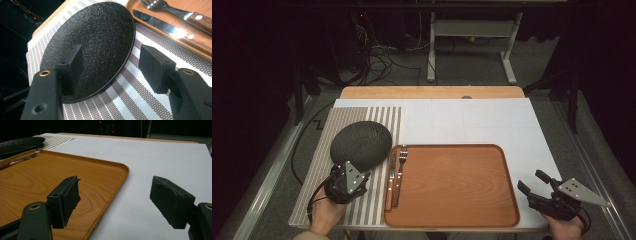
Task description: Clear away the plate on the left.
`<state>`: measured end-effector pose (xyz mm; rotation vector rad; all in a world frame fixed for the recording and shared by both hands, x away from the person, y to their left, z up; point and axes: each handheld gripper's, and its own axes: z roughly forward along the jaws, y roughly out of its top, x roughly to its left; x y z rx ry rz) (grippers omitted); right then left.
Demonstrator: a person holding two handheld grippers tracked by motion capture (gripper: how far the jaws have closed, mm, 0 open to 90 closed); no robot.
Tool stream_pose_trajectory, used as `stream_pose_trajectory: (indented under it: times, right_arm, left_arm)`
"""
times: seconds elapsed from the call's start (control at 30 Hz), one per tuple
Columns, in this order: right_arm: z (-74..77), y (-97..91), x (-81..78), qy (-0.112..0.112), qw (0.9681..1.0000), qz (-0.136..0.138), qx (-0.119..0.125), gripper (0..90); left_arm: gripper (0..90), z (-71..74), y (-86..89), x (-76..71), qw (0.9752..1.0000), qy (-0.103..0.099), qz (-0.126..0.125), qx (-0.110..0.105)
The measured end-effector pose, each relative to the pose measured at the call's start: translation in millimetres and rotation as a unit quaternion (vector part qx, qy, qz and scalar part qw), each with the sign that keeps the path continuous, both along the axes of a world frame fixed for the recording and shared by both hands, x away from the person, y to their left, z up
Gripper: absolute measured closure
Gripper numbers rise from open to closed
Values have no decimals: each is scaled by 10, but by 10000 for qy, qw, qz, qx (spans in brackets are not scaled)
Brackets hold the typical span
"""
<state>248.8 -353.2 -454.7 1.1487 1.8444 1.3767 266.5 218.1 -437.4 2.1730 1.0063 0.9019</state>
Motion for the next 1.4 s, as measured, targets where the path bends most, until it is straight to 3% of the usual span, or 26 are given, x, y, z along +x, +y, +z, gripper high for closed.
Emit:
stream_pose_trajectory:
  times: [0.53,0.87,1.1,1.4]
  right_arm:
    - [-1,1,-1,-4,10000,-1,-26,240]
    - [0,2,-4,-1,10000,15,-17,240]
    - [1,6,-5,5,10000,19,-26,240]
    - [-4,6,6,30,10000,7,-39,240]
  left_arm:
    - [340,-43,-132,48,9971,-167,-112,739]
    - [340,-67,-180,89,9948,-215,-110,988]
    - [341,-105,-216,115,9920,-229,-153,1234]
    - [341,-168,-296,164,9852,-343,-244,1660]
